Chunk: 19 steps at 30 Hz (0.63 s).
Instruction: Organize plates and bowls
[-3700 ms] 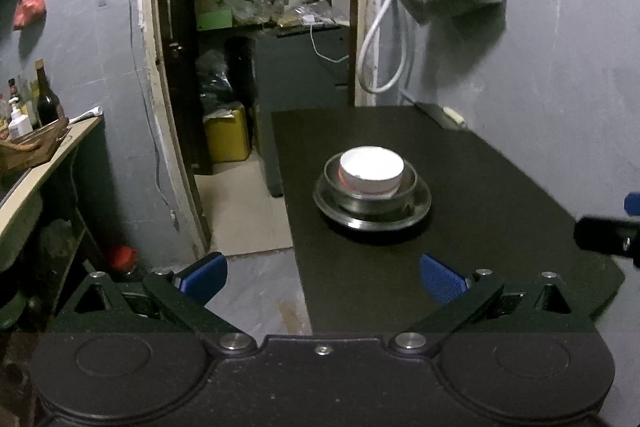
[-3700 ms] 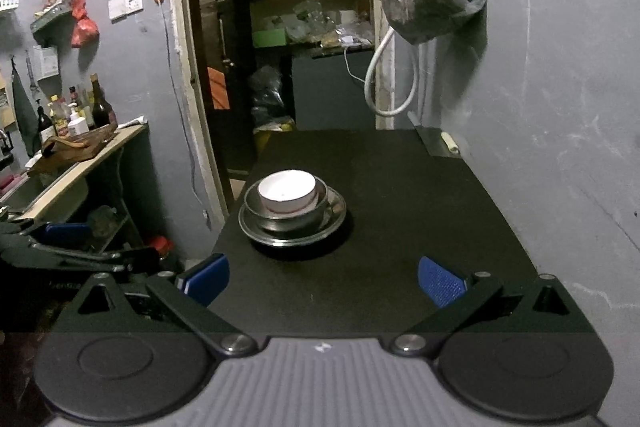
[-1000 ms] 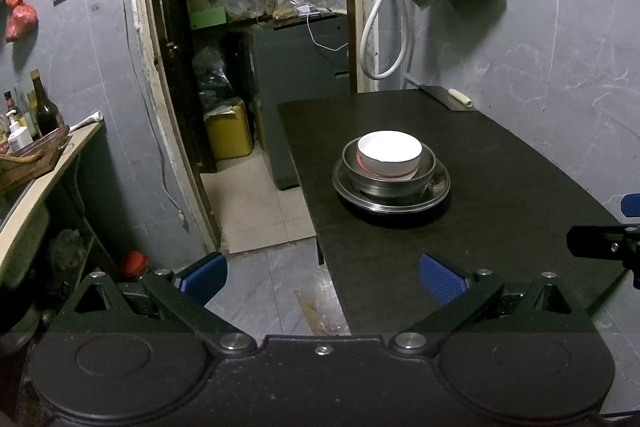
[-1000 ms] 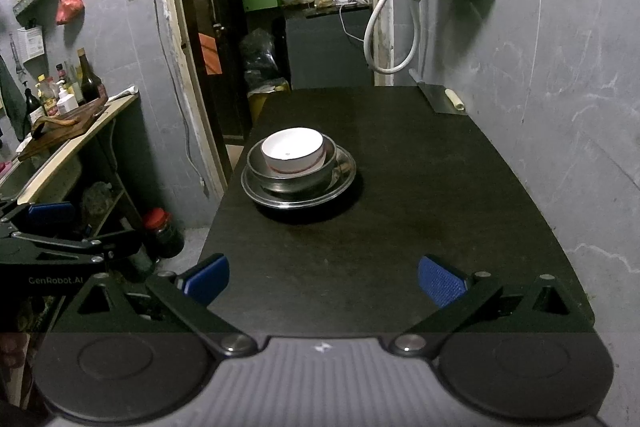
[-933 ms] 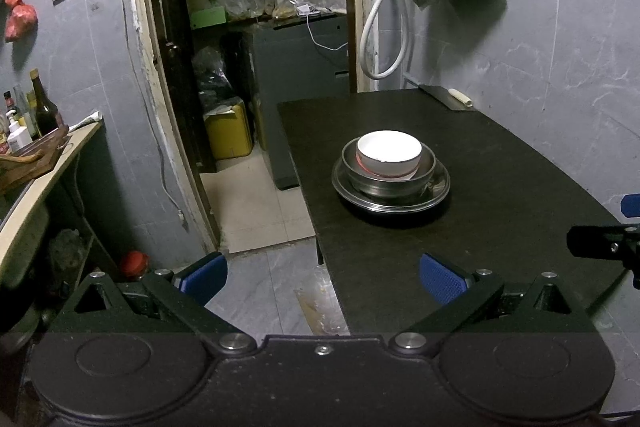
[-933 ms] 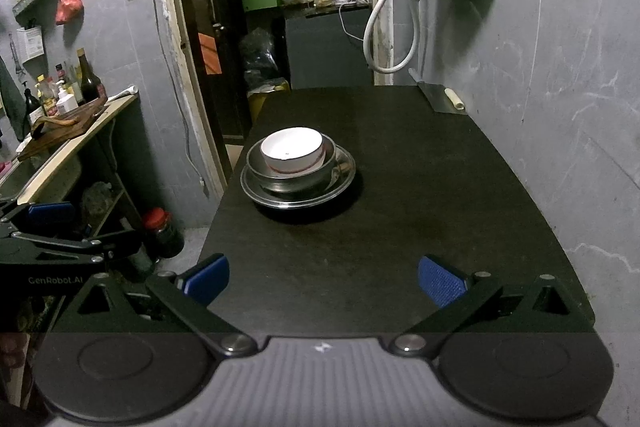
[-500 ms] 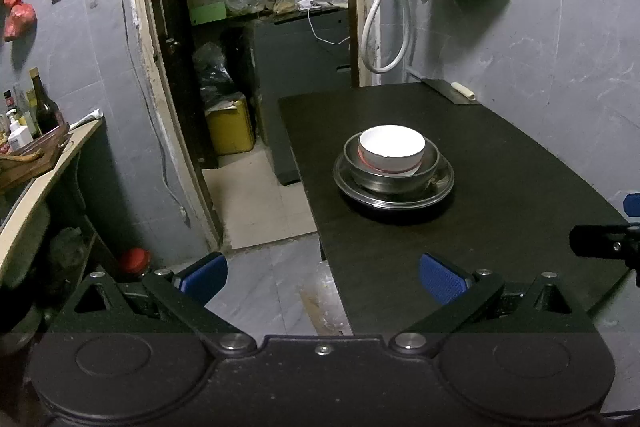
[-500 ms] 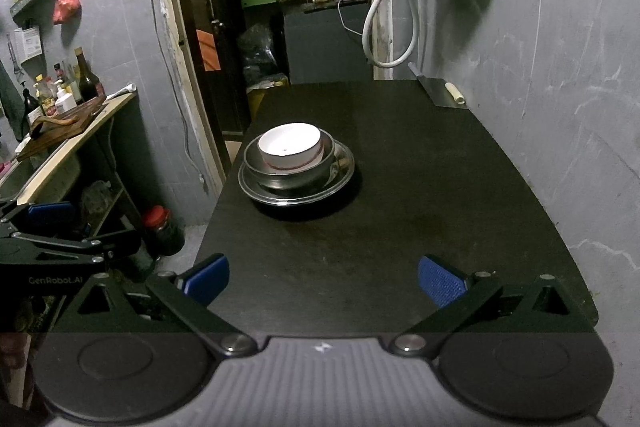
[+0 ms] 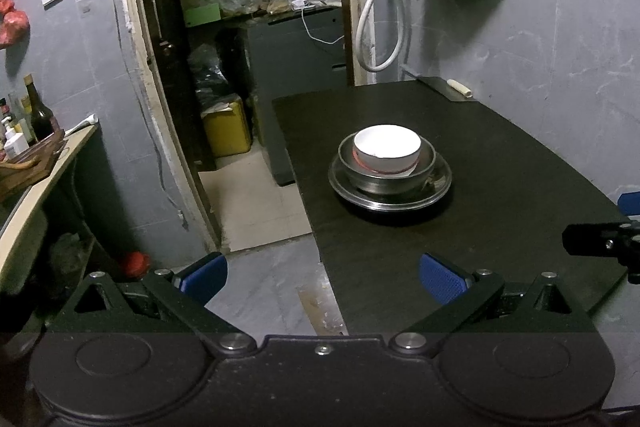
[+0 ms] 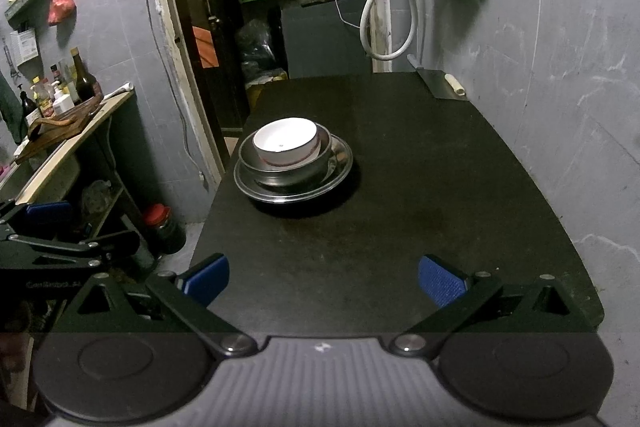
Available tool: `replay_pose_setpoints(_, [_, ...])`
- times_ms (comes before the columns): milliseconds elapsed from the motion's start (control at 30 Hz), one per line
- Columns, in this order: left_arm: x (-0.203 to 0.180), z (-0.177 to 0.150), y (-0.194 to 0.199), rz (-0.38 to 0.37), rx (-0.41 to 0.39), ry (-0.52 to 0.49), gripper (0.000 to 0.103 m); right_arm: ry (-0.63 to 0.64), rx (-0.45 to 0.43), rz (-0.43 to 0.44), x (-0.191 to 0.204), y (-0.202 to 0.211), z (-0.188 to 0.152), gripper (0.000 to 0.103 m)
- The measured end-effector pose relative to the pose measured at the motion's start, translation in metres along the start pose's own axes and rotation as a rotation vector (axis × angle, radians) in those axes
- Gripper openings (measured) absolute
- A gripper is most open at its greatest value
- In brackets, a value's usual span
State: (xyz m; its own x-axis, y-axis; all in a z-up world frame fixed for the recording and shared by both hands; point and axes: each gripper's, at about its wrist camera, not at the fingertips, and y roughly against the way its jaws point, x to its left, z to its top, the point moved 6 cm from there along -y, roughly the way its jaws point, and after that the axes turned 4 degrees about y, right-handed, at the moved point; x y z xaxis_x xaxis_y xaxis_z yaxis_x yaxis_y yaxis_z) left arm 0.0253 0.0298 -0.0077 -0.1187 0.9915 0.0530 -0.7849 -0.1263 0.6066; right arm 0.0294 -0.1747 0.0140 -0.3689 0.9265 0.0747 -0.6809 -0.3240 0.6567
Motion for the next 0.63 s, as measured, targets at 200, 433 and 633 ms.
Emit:
replay_pose_setpoints(200, [0.0, 0.001, -0.002, -0.003, 0.0, -0.001, 0.102, -0.004, 0.003, -0.002, -0.001, -0.002, 0.001, 0.103])
replay_pose_setpoints(433, [0.002, 0.003, -0.005, -0.009, 0.004, -0.006, 0.102, -0.007, 0.007, -0.01, -0.002, -0.007, 0.002, 0.103])
replay_pose_setpoints(633, [0.004, 0.004, -0.009, -0.014, 0.008, -0.008, 0.102, -0.01, 0.011, -0.014, -0.001, -0.012, 0.004, 0.103])
